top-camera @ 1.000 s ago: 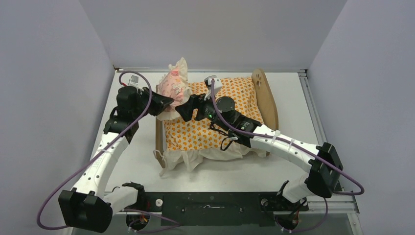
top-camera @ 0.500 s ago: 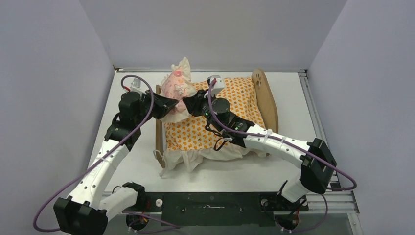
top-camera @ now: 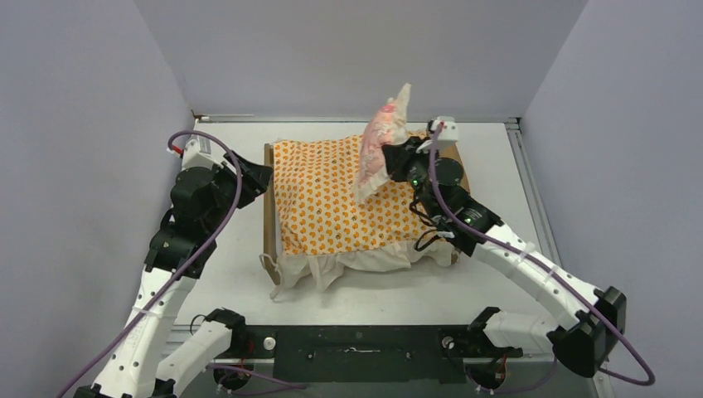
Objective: Set up the pet bed
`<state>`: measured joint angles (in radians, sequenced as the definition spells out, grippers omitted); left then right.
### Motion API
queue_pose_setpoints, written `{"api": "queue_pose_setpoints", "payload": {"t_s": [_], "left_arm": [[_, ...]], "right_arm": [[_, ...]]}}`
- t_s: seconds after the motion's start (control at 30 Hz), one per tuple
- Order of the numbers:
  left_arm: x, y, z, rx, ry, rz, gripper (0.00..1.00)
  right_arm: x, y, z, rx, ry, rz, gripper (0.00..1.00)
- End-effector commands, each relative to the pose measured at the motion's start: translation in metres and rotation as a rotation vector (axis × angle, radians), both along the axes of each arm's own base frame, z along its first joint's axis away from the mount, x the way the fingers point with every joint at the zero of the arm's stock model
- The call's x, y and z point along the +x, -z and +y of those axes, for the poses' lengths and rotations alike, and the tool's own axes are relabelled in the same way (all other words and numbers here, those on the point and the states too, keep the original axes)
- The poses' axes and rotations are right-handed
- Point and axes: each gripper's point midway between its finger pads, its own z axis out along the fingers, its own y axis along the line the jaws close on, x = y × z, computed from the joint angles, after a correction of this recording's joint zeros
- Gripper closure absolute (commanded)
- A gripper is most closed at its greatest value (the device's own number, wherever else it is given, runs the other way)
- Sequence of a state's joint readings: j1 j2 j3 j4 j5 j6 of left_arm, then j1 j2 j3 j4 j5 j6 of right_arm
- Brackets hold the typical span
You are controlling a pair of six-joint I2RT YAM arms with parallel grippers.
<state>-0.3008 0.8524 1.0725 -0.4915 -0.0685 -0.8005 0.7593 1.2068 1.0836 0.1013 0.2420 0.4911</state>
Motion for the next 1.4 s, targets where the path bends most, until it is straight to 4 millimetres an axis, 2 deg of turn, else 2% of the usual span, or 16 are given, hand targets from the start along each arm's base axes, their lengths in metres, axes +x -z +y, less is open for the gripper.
{"api": "queue_pose_setpoints", "payload": {"t_s": [0.0,0.07,0.23,0.37,0.43,0.5,0.6,0.67,0.8,0.87,0.93,1.0,1.17,1.27,1.37], "left_arm": [[-0.005,-0.001,0.027,0.160,-0.081,-0.012,0.44],[-0.004,0.001,0.027,0.168,-0.078,-0.008,0.44],[-0.001,0.002,0.022,0.172,-0.060,-0.010,0.43],[-0.001,0.002,0.022,0.186,-0.057,-0.013,0.43],[-0.001,0.005,0.021,0.192,-0.055,-0.007,0.43],[-0.002,0.007,0.020,0.193,-0.049,-0.004,0.42],[-0.002,0.006,0.019,0.194,-0.042,-0.005,0.41],[-0.003,0.005,0.020,0.205,-0.045,-0.009,0.40],[-0.007,0.002,0.026,0.242,-0.059,-0.011,0.40],[-0.009,0.002,0.030,0.261,-0.065,-0.010,0.39],[-0.011,0.003,0.032,0.278,-0.070,-0.009,0.39],[-0.013,0.005,0.034,0.294,-0.073,-0.003,0.39],[-0.018,0.006,0.037,0.311,-0.073,-0.007,0.38],[-0.022,0.005,0.039,0.321,-0.070,-0.010,0.38],[-0.027,0.005,0.041,0.331,-0.072,-0.012,0.38]], "right_arm": [[-0.003,0.011,-0.057,-0.039,0.117,0.019,0.95],[-0.004,0.019,-0.068,-0.027,0.099,0.042,0.95],[-0.012,0.059,-0.090,-0.031,0.051,0.159,0.95],[-0.018,0.095,-0.101,-0.109,-0.017,0.273,0.95],[-0.020,0.110,-0.113,-0.170,0.006,0.311,0.88],[-0.021,0.117,-0.125,-0.210,0.051,0.335,0.77],[-0.025,0.113,-0.138,-0.260,0.099,0.367,0.57],[-0.028,0.095,-0.145,-0.285,0.117,0.367,0.46],[-0.031,0.054,-0.164,-0.372,0.184,0.373,0.40],[-0.029,0.033,-0.164,-0.406,0.176,0.367,0.39],[-0.022,0.021,-0.156,-0.422,0.155,0.368,0.37],[-0.012,0.022,-0.145,-0.435,0.139,0.374,0.36],[0.024,0.043,-0.135,-0.432,0.224,0.367,0.33],[0.045,0.057,-0.123,-0.439,0.201,0.368,0.32],[0.065,0.078,-0.123,-0.476,0.213,0.401,0.30]]}}
